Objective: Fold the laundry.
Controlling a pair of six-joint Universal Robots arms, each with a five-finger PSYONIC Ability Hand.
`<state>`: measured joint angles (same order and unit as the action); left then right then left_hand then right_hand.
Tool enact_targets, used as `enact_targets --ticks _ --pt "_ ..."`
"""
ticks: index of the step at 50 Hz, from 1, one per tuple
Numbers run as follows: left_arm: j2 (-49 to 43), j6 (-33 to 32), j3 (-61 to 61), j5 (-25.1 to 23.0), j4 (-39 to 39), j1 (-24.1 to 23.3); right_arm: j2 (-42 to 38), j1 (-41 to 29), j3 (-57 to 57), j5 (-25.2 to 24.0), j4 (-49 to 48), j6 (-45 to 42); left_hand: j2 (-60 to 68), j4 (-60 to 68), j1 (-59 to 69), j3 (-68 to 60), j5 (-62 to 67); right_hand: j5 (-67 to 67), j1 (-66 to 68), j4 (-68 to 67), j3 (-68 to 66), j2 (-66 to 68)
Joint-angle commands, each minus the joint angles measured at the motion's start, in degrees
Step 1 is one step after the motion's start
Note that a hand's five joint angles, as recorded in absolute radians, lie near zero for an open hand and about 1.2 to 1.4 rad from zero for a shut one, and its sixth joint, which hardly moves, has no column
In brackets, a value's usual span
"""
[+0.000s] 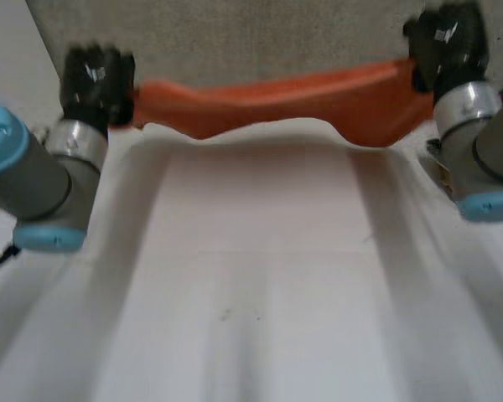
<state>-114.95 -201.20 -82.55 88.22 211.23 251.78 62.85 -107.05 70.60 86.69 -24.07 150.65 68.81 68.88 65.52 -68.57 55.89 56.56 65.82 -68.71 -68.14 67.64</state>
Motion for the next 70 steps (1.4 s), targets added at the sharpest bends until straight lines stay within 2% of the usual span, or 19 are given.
enact_targets --ticks 1,4,6,7,8,12,16,21,26,30,34,39,49,50,53,54,57,62,70 --pt "0.5 -0.1 -15.6 1.1 -7.5 -0.2 -0.2 1.2 14.8 -4.7 8.9 -0.4 11.2 11.1 14.5 -11.4 14.1 13.4 14.2 -11.3 -11.9 12.4" --pt "2.9 -0.1 -18.7 1.2 -10.0 -0.4 0.0 2.5 20.2 -6.6 9.4 -0.8 11.2 11.1 14.5 -11.4 14.1 13.4 14.2 -11.3 -11.9 12.4" --pt "5.6 -0.4 -20.3 1.0 -12.8 -0.4 0.2 3.2 23.0 -8.7 9.3 -1.0 3.2 3.1 6.5 -3.4 6.1 13.4 14.2 -11.3 -11.9 12.4" --pt "6.4 -0.4 -20.6 1.0 -13.8 -0.3 0.3 3.3 23.7 -9.4 9.3 -1.0 -1.4 -1.4 1.9 1.1 1.6 13.4 14.2 -11.3 -11.9 12.4" --pt "7.8 -0.3 -20.8 0.9 -15.9 -0.3 0.3 3.4 24.2 -10.0 9.3 -1.0 -12.1 -12.1 -8.8 11.8 -9.1 13.4 14.2 -11.3 -11.9 12.4" --pt "11.1 -0.5 -20.3 0.2 -21.2 0.5 0.3 3.9 25.7 -11.5 9.3 -0.9 -33.1 -33.2 -29.8 32.9 -30.2 13.4 14.2 -11.3 -11.9 12.4" --pt "12.7 -1.6 -17.9 -1.4 -26.2 0.7 0.4 4.3 25.8 -11.6 9.3 -0.8 -39.7 -39.8 -36.4 39.5 -36.8 13.4 14.2 -11.3 -11.9 12.4" --pt "12.6 -2.4 -13.6 -5.2 -29.8 2.6 0.4 4.2 26.1 -11.7 9.3 -0.7 -40.9 -41.0 -37.6 40.7 -38.0 13.4 14.2 -11.3 -11.9 12.4" --pt "10.2 -2.7 -9.7 -9.6 -30.0 5.6 0.4 4.2 26.5 -11.8 9.3 -0.8 -39.8 -39.8 -36.5 39.5 -36.8 13.4 14.2 -11.3 -11.9 12.4" --pt "2.4 -2.9 -4.6 -12.5 -30.4 6.4 0.4 4.2 26.9 -11.7 9.3 -0.8 -37.7 -37.8 -34.4 37.5 -34.8 13.4 14.2 -11.3 -11.9 12.4" --pt "-4.5 -4.4 2.2 -13.1 -31.8 6.5 0.3 4.1 27.0 -11.8 9.4 -0.8 -37.6 -37.6 -34.3 37.3 -34.6 13.4 14.2 -11.3 -11.9 12.4" --pt "-12.9 -9.7 9.3 -13.0 -32.1 7.4 0.4 4.0 27.6 -11.8 9.3 -0.9 -37.6 -37.6 -34.3 37.3 -34.6 13.4 14.2 -11.3 -11.9 12.4" --pt "-19.8 -13.7 13.5 -11.6 -32.5 7.9 0.3 4.2 27.6 -11.9 9.3 -0.9 -37.4 -37.5 -34.1 37.2 -34.5 13.4 14.2 -11.3 -11.9 12.4" --pt "-19.9 -13.7 13.6 -11.4 -32.6 7.8 0.3 4.2 27.5 -11.9 9.3 -1.0 -35.9 -36.0 -32.6 35.7 -33.0 13.4 14.2 -11.3 -11.9 12.4" --pt "-19.8 -13.7 12.9 -10.4 -33.6 7.2 0.4 4.3 27.1 -11.4 9.3 -1.0 -4.0 -4.1 -0.7 3.8 -1.1 13.4 14.2 -11.3 -11.9 12.4" --pt "-19.5 -13.3 12.5 -9.7 -33.6 6.8 0.4 4.4 27.1 -11.3 9.3 -1.0 11.0 11.0 14.3 -11.3 14.0 13.4 14.2 -11.3 -11.9 12.4" --pt "-17.2 -12.6 11.5 -7.5 -33.9 6.2 0.6 4.4 26.5 -10.9 9.9 -1.2 11.2 11.1 14.5 -11.4 14.1 13.4 14.2 -11.3 -11.9 12.4" --pt "-2.8 -9.8 4.0 -5.7 -32.6 5.0 4.7 4.8 26.3 -10.8 12.0 -4.2 11.2 11.1 14.5 -11.4 14.1 13.4 14.2 -11.3 -11.9 12.4" --pt "20.3 -4.0 -4.4 -5.6 -32.3 8.3 18.4 7.3 22.9 -9.2 26.5 -16.7 11.2 11.1 14.5 -11.4 14.1 13.4 14.2 -11.3 -11.9 12.4"
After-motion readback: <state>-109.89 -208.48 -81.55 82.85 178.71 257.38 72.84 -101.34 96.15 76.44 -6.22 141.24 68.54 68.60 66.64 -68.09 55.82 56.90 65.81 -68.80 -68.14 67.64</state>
